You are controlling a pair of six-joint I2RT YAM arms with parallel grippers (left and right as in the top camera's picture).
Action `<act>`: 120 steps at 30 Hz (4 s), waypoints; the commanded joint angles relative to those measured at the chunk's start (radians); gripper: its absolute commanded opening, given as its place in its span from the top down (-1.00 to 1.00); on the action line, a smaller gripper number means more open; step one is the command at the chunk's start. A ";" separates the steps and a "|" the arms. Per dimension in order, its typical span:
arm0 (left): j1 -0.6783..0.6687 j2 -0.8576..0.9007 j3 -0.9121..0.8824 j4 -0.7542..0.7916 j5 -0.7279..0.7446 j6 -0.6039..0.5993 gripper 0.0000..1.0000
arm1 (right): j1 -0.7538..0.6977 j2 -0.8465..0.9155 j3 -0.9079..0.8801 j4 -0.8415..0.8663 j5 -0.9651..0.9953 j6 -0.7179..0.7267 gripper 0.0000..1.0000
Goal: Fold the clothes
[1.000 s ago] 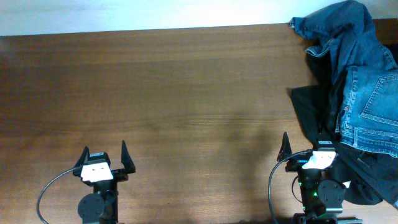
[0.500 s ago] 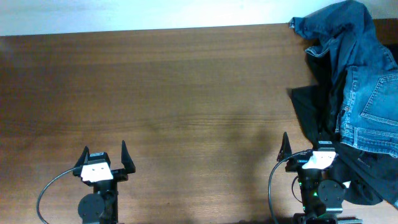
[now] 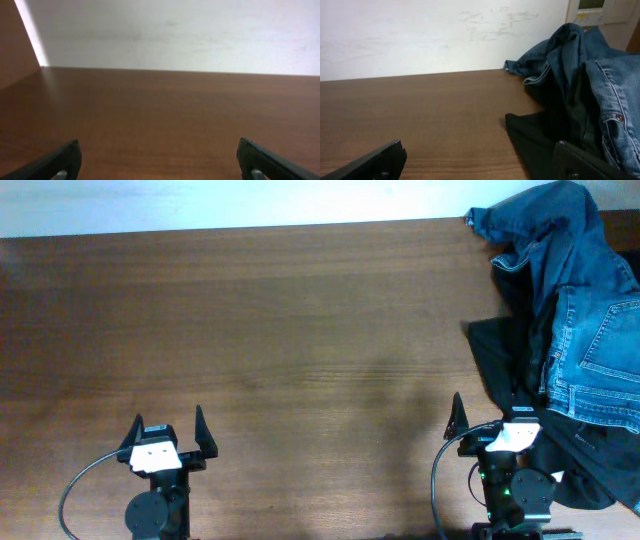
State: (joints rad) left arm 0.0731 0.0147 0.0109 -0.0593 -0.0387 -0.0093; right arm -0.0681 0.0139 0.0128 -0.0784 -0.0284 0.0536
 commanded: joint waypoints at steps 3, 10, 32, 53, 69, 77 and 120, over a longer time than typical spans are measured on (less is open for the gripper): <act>0.000 -0.003 0.009 0.030 0.134 -0.014 -0.99 | -0.005 -0.003 0.061 -0.101 -0.010 0.015 -0.97; 0.000 0.001 0.119 -0.101 0.140 -0.044 -0.99 | -0.005 0.113 0.259 -0.240 0.117 0.015 -0.97; 0.000 0.811 0.797 -0.406 0.205 -0.044 -0.99 | -0.053 0.992 0.978 -0.690 0.330 0.043 -0.97; 0.000 0.982 0.812 -0.352 0.253 -0.043 -0.98 | -0.449 1.592 1.020 -0.459 0.174 0.026 -0.99; 0.000 0.985 0.812 -0.315 0.253 -0.043 -0.99 | -0.446 1.609 1.101 -0.508 0.158 0.026 0.90; 0.000 0.985 0.812 -0.315 0.253 -0.043 -0.98 | -0.336 1.457 1.423 -0.695 0.160 -0.080 0.92; 0.000 0.985 0.812 -0.290 0.253 -0.044 -0.99 | 0.518 1.546 1.768 -0.764 0.085 -0.195 -0.56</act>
State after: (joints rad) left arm 0.0731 0.9989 0.8005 -0.3542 0.1993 -0.0467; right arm 0.4858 1.5856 1.7527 -0.8196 -0.1204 -0.1356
